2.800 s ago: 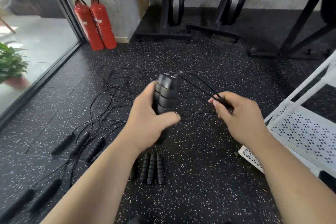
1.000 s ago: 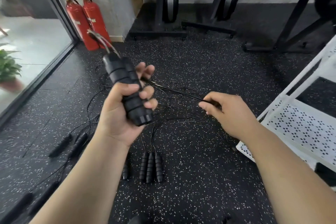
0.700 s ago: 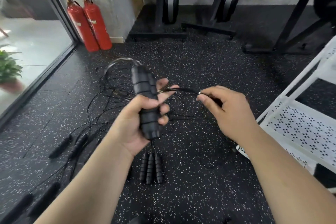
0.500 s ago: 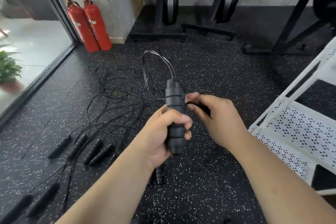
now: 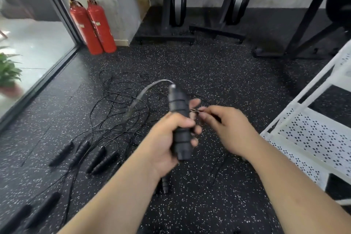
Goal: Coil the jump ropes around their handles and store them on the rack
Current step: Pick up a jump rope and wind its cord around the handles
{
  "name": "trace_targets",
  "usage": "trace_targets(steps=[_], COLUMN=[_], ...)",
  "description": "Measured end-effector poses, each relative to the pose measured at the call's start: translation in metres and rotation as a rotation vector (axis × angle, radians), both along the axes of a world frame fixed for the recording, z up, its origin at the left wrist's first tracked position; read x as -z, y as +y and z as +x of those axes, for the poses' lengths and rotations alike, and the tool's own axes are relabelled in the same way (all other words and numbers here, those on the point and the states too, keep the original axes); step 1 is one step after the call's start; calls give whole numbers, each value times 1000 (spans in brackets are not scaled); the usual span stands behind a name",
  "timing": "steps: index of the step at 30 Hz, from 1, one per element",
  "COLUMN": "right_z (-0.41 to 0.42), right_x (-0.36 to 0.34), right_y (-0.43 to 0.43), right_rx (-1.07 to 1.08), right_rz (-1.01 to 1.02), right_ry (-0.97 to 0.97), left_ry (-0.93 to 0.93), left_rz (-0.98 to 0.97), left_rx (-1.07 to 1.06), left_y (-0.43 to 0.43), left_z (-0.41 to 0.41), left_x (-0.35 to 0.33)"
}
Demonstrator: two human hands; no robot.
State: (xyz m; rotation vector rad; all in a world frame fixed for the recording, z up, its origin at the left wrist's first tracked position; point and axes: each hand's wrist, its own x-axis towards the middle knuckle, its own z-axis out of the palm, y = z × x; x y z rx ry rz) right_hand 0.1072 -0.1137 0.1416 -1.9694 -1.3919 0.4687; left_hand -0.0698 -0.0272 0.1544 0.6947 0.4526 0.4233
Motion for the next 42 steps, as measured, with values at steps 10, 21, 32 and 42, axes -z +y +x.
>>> trace_targets(steps=[10,21,32,42], right_z=[24,6,5,17], right_x=[-9,-1,-10,-33], right_y=[-16,-5,-15,-39], right_rx=[-86,-78,-58,-67], right_rz=[-256,-167,-170,-296], right_ry=[61,63,95,103], left_ry=[-75,135,95,32], left_rz=[-91,-11,-144,-152], left_rx=[-288,-94,-38,-247], left_y=[48,9,-5,33], left_z=[-27,2,-4,-23], left_x=[-4,1,-6,-13])
